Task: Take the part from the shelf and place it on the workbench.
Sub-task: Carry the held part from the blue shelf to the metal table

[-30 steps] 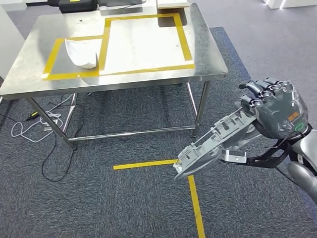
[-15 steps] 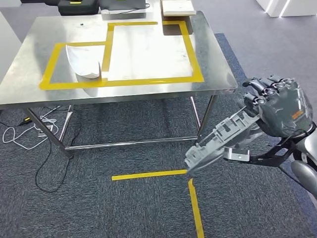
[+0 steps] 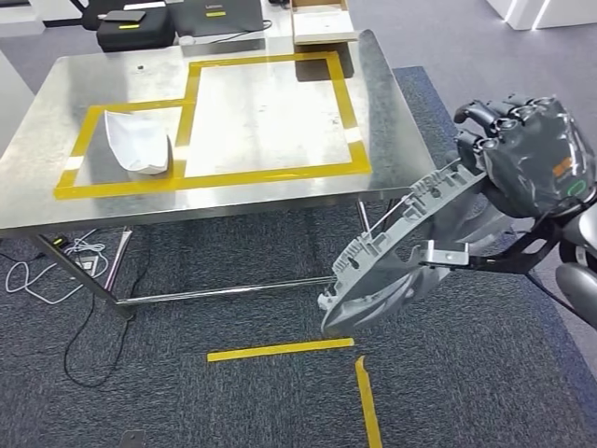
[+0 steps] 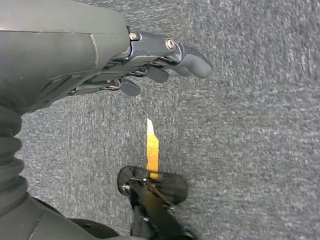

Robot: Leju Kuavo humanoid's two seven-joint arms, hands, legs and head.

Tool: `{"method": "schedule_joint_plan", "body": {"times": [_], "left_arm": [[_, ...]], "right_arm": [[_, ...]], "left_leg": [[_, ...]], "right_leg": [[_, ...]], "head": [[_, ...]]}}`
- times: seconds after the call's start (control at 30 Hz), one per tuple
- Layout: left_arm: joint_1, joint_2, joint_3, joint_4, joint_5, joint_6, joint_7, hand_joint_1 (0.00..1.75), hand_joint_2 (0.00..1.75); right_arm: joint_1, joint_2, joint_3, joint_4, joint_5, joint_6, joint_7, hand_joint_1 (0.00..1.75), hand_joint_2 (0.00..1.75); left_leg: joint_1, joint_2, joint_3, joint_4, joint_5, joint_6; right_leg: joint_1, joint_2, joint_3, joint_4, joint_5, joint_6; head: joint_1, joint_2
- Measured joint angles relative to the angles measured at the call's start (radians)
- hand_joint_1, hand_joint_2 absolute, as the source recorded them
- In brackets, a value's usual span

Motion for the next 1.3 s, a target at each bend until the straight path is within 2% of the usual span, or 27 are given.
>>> {"method": "schedule_joint_plan", "body": {"times": [0.03,0.07,0.1,0.13,0.17,0.23,0.27,0.3,0.37,0.43,0.5,0.53,0.57,0.6,0.67,0.7,0.73,0.8,0.9,0.97,1.0,1.03,1.07,1.1,1.2,1.23,1.3], "left_arm": [[0.001,-0.001,-0.001,0.000,-0.003,0.000,0.000,0.00,1.75],[0.002,-0.001,-0.002,0.000,-0.005,-0.001,0.000,0.00,1.75],[0.003,-0.001,-0.003,0.000,-0.007,-0.002,0.000,0.00,1.75],[0.004,-0.001,-0.004,0.000,-0.009,-0.002,0.000,0.00,1.75],[0.004,0.000,-0.005,0.000,-0.012,-0.003,0.000,0.00,1.75],[0.004,0.002,-0.008,0.000,-0.016,-0.005,0.000,0.00,1.75],[0.004,0.002,-0.009,0.000,-0.018,-0.006,0.000,0.00,1.75],[0.004,0.002,-0.010,0.000,-0.019,-0.005,0.001,0.00,1.75],[0.003,0.001,-0.014,0.000,-0.022,-0.004,0.002,0.00,1.75],[-0.001,0.000,-0.021,0.000,-0.028,-0.004,0.002,0.00,1.75],[-0.005,-0.002,-0.026,0.000,-0.033,-0.004,0.002,0.00,1.75],[-0.005,-0.004,-0.027,0.000,-0.036,-0.004,0.003,0.00,1.75],[-0.005,-0.006,-0.028,0.000,-0.039,-0.004,0.003,0.00,1.75],[-0.005,-0.007,-0.030,0.000,-0.041,-0.004,0.004,0.00,1.75],[-0.006,-0.010,-0.034,0.000,-0.045,-0.004,0.004,0.00,1.75],[-0.008,-0.011,-0.036,0.000,-0.047,-0.005,0.004,0.00,1.75],[-0.010,-0.012,-0.039,0.000,-0.048,-0.006,0.004,0.00,1.75],[-0.014,-0.012,-0.044,0.000,-0.051,-0.008,0.004,0.00,1.75],[-0.015,-0.012,-0.050,0.000,-0.056,-0.010,0.004,0.00,1.75],[-0.015,-0.012,-0.053,0.000,-0.058,-0.011,0.004,0.00,1.75],[-0.015,-0.013,-0.053,0.000,-0.059,-0.012,0.004,0.00,1.75],[-0.015,-0.014,-0.054,0.000,-0.060,-0.013,0.004,0.00,1.75],[-0.015,-0.014,-0.055,0.000,-0.061,-0.013,0.005,0.00,1.75],[-0.015,-0.015,-0.055,0.000,-0.062,-0.013,0.006,0.00,1.75],[-0.014,-0.015,-0.056,0.001,-0.061,-0.013,0.007,0.00,1.75],[-0.014,-0.015,-0.056,0.001,-0.062,-0.013,0.008,0.00,1.75],[-0.014,-0.017,-0.057,0.001,-0.062,-0.014,0.011,0.00,1.75]], "right_arm": [[-0.021,0.007,0.011,0.008,0.000,0.013,0.002,1.75,1.75],[-0.044,0.016,0.023,0.017,-0.001,0.026,0.004,1.75,1.75],[-0.070,0.025,0.037,0.028,-0.001,0.040,0.008,1.75,1.75],[-0.099,0.037,0.052,0.040,-0.002,0.055,0.012,1.75,1.75],[-0.131,0.050,0.068,0.055,-0.003,0.067,0.016,1.75,1.75],[-0.190,0.079,0.104,0.088,-0.006,0.087,0.025,1.75,1.75],[-0.215,0.092,0.120,0.103,-0.009,0.093,0.031,1.75,1.75],[-0.238,0.105,0.137,0.118,-0.012,0.098,0.036,1.75,1.75],[-0.281,0.129,0.167,0.142,-0.016,0.106,0.047,1.75,1.75],[-0.323,0.154,0.194,0.169,-0.017,0.112,0.057,1.75,1.75],[-0.351,0.181,0.222,0.201,-0.016,0.121,0.065,1.75,1.75],[-0.360,0.197,0.238,0.220,-0.014,0.126,0.067,1.75,1.75],[-0.367,0.215,0.254,0.238,-0.014,0.131,0.069,1.75,1.75],[-0.375,0.234,0.270,0.257,-0.014,0.138,0.069,1.75,1.75],[-0.394,0.276,0.303,0.297,-0.016,0.154,0.069,1.75,1.75],[-0.408,0.298,0.320,0.318,-0.017,0.161,0.069,1.75,1.75],[-0.421,0.320,0.338,0.340,-0.018,0.169,0.070,1.75,1.75],[-0.438,0.362,0.369,0.377,-0.020,0.177,0.071,1.75,1.75],[-0.451,0.412,0.402,0.416,-0.032,0.182,0.071,1.75,1.75],[-0.458,0.443,0.417,0.439,-0.048,0.190,0.063,1.75,1.75],[-0.460,0.459,0.424,0.450,-0.054,0.194,0.058,1.75,1.75],[-0.460,0.473,0.432,0.461,-0.059,0.197,0.054,1.75,1.75],[-0.459,0.485,0.441,0.469,-0.062,0.199,0.052,1.75,1.75],[-0.459,0.496,0.450,0.477,-0.064,0.201,0.051,1.75,1.75],[-0.461,0.516,0.471,0.492,-0.068,0.201,0.051,1.75,1.75],[-0.462,0.520,0.476,0.496,-0.069,0.201,0.051,1.75,1.75],[-0.463,0.524,0.486,0.502,-0.070,0.200,0.051,1.75,1.75]], "left_leg": [[0.001,0.000,-0.030,0.030,-0.021,-0.001],[0.001,0.000,-0.048,0.032,-0.027,0.001],[0.000,0.000,-0.052,0.004,-0.010,0.004],[-0.002,0.001,-0.044,-0.049,0.031,0.010],[-0.005,0.002,-0.033,-0.113,0.087,0.018],[-0.013,0.005,-0.014,-0.202,0.156,0.032],[-0.016,0.006,-0.011,-0.218,0.170,0.036],[-0.017,0.006,-0.008,-0.223,0.168,0.037],[-0.011,0.005,0.005,-0.240,0.181,0.042],[-0.006,0.005,0.018,-0.253,0.179,0.050],[-0.006,0.004,0.026,-0.254,0.170,0.057],[-0.007,0.004,0.031,-0.254,0.164,0.058],[-0.006,0.003,0.037,-0.254,0.158,0.057],[-0.006,0.002,0.046,-0.254,0.150,0.056],[-0.006,0.000,0.066,-0.252,0.133,0.049],[-0.007,-0.001,0.073,-0.250,0.125,0.044],[-0.007,-0.001,0.076,-0.247,0.119,0.039],[-0.006,-0.001,0.074,-0.245,0.115,0.030],[-0.002,0.000,0.064,-0.223,0.096,0.013],[0.003,0.002,0.021,-0.133,0.056,0.000],[0.007,0.002,-0.016,-0.064,0.033,-0.006],[0.011,0.002,-0.051,-0.005,0.019,-0.011],[0.015,0.002,-0.075,0.030,0.020,-0.014],[0.018,0.003,-0.085,0.030,0.041,-0.016],[0.022,0.006,-0.028,-0.141,0.161,-0.017],[0.021,0.006,-0.008,-0.193,0.177,-0.014],[0.017,0.006,0.008,-0.229,0.170,-0.006]], "right_leg": [[0.001,0.000,0.009,0.000,-0.008,-0.001],[0.001,0.001,0.018,0.000,-0.016,0.000],[0.002,0.001,0.029,0.000,-0.024,0.000],[0.002,0.002,0.039,0.000,-0.032,0.002],[0.002,0.002,0.048,-0.001,-0.039,0.004],[0.003,0.004,0.059,-0.006,-0.049,0.012],[0.003,0.006,0.062,-0.010,-0.052,0.018],[0.004,0.007,0.065,-0.016,-0.054,0.024],[0.004,0.005,0.065,-0.019,-0.062,0.033],[0.005,0.003,0.029,0.042,-0.091,0.037],[0.006,0.003,-0.050,0.170,-0.130,0.038],[0.006,0.003,-0.090,0.221,-0.135,0.038],[0.007,0.003,-0.118,0.244,-0.122,0.039],[0.007,0.003,-0.127,0.229,-0.089,0.040],[0.007,0.003,-0.099,0.117,0.006,0.038],[0.008,0.003,-0.076,0.061,0.038,0.036],[0.010,0.004,-0.055,0.019,0.050,0.032],[0.016,0.006,-0.035,-0.009,0.038,0.022],[0.013,0.005,-0.022,-0.022,0.029,0.004],[0.010,0.002,-0.012,-0.026,0.024,-0.006],[0.010,0.002,-0.008,-0.026,0.021,-0.009],[0.009,0.002,-0.003,-0.026,0.017,-0.010],[0.009,0.002,0.002,-0.026,0.013,-0.010],[0.009,0.002,0.008,-0.026,0.009,-0.009],[0.008,0.002,0.024,-0.025,-0.004,0.000],[0.009,0.003,0.026,-0.025,-0.007,0.005],[0.012,0.004,0.023,-0.026,-0.009,0.016]], "head": [[0.000,0.000],[0.000,0.000],[0.000,0.000],[0.000,0.000],[0.000,0.000],[0.000,0.000],[0.000,0.000],[0.000,0.000],[0.000,0.000],[0.002,0.000],[0.002,0.000],[0.002,0.000],[0.002,0.000],[0.002,0.000],[0.002,0.000],[0.001,0.000],[0.001,0.000],[-0.001,0.000],[-0.001,0.000],[-0.003,0.000],[-0.003,0.000],[-0.003,0.000],[-0.002,0.000],[-0.003,0.000],[-0.003,0.000],[-0.003,0.000],[-0.002,0.000]]}}
